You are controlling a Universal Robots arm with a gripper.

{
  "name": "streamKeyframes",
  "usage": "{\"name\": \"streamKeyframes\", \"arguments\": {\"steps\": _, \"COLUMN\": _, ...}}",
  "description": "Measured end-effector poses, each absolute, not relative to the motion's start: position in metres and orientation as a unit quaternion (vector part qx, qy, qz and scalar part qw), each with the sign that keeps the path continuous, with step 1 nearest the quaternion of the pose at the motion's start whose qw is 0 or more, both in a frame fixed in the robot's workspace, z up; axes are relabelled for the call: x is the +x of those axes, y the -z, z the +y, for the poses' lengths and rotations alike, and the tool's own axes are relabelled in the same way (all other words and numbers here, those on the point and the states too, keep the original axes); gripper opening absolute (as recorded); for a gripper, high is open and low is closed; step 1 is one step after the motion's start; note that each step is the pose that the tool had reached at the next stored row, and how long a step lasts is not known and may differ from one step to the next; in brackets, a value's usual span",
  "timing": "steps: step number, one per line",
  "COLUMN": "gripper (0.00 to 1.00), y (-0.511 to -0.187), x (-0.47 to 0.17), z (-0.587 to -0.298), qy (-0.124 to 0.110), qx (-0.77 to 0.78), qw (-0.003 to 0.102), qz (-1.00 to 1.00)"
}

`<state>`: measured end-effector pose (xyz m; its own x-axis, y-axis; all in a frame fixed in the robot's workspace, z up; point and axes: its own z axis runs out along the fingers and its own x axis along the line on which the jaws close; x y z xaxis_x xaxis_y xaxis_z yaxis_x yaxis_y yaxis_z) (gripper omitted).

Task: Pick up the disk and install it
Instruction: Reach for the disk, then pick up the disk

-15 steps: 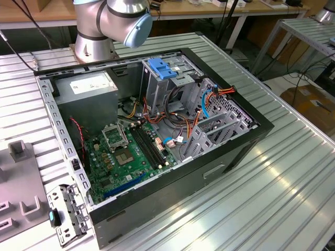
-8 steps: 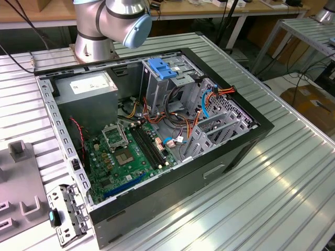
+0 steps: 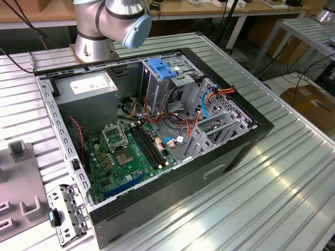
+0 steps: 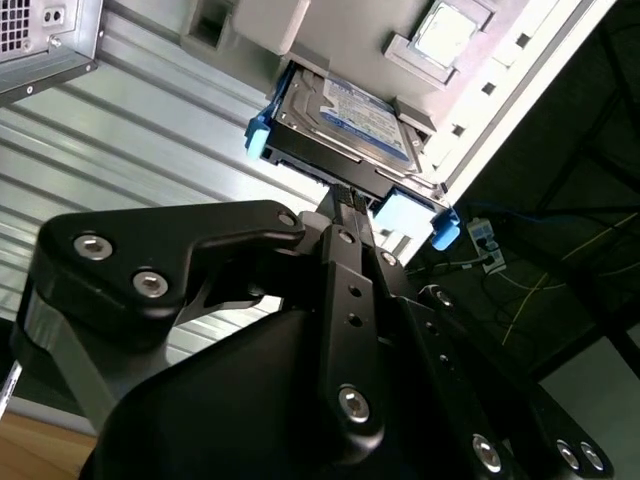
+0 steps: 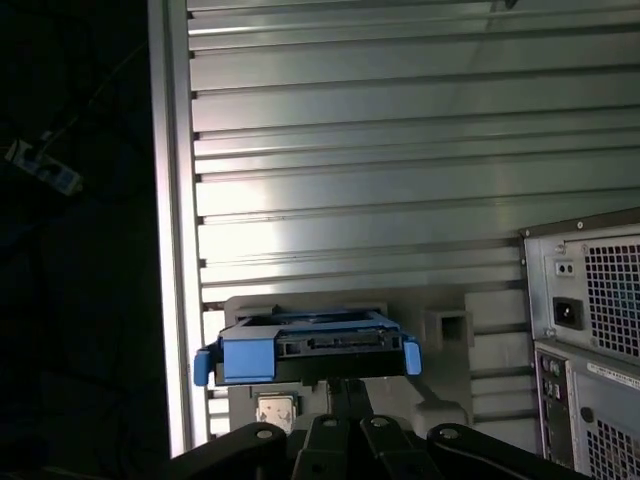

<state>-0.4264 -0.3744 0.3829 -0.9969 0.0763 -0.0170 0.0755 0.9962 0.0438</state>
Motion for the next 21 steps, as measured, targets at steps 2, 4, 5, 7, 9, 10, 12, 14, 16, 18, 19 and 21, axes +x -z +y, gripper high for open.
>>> {"name": "streamKeyframes", "arguments": {"steps": 2, "gripper": 0.11, "y": -0.383, "x": -0.432, "z": -0.374, "qy": -0.022, "qx": 0.038, "qw": 0.009, "qz": 0.999}}
{"name": "streamKeyframes", "arguments": {"steps": 4, "gripper": 0.11, "y": -0.383, "x": -0.446, "z": -0.374, "qy": -0.022, "qx": 0.038, "qw": 0.009, "qz": 0.999}}
{"name": "streamKeyframes", "arguments": {"steps": 5, "gripper": 0.11, "y": -0.383, "x": -0.455, "z": -0.373, "qy": -0.022, "qx": 0.038, "qw": 0.009, "qz": 0.999}}
{"name": "streamKeyframes", "arguments": {"steps": 7, "gripper": 0.11, "y": -0.383, "x": -0.463, "z": -0.372, "qy": -0.022, "qx": 0.038, "qw": 0.009, "qz": 0.999}}
{"name": "streamKeyframes", "arguments": {"steps": 9, "gripper": 0.11, "y": -0.383, "x": -0.463, "z": -0.372, "qy": -0.022, "qx": 0.038, "qw": 0.009, "qz": 0.999}}
{"name": "streamKeyframes", "arguments": {"steps": 10, "gripper": 0.11, "y": -0.383, "x": -0.463, "z": -0.372, "qy": -0.022, "qx": 0.038, "qw": 0.009, "qz": 0.999}}
{"name": "streamKeyframes", "arguments": {"steps": 12, "gripper": 0.11, "y": -0.383, "x": -0.463, "z": -0.372, "qy": -0.022, "qx": 0.038, "qw": 0.009, "qz": 0.999}}
{"name": "streamKeyframes", "arguments": {"steps": 14, "gripper": 0.11, "y": -0.383, "x": -0.463, "z": -0.372, "qy": -0.022, "qx": 0.038, "qw": 0.009, "qz": 0.999}}
{"name": "streamKeyframes", "arguments": {"steps": 16, "gripper": 0.11, "y": -0.383, "x": -0.463, "z": -0.372, "qy": -0.022, "qx": 0.038, "qw": 0.009, "qz": 0.999}}
{"name": "streamKeyframes", "arguments": {"steps": 18, "gripper": 0.11, "y": -0.383, "x": -0.463, "z": -0.372, "qy": -0.022, "qx": 0.038, "qw": 0.009, "qz": 0.999}}
{"name": "streamKeyframes", "arguments": {"steps": 19, "gripper": 0.11, "y": -0.383, "x": -0.463, "z": -0.372, "qy": -0.022, "qx": 0.038, "qw": 0.009, "qz": 0.999}}
{"name": "streamKeyframes", "arguments": {"steps": 21, "gripper": 0.11, "y": -0.383, "x": -0.463, "z": -0.372, "qy": -0.022, "qx": 0.038, "qw": 0.009, "qz": 0.999}}
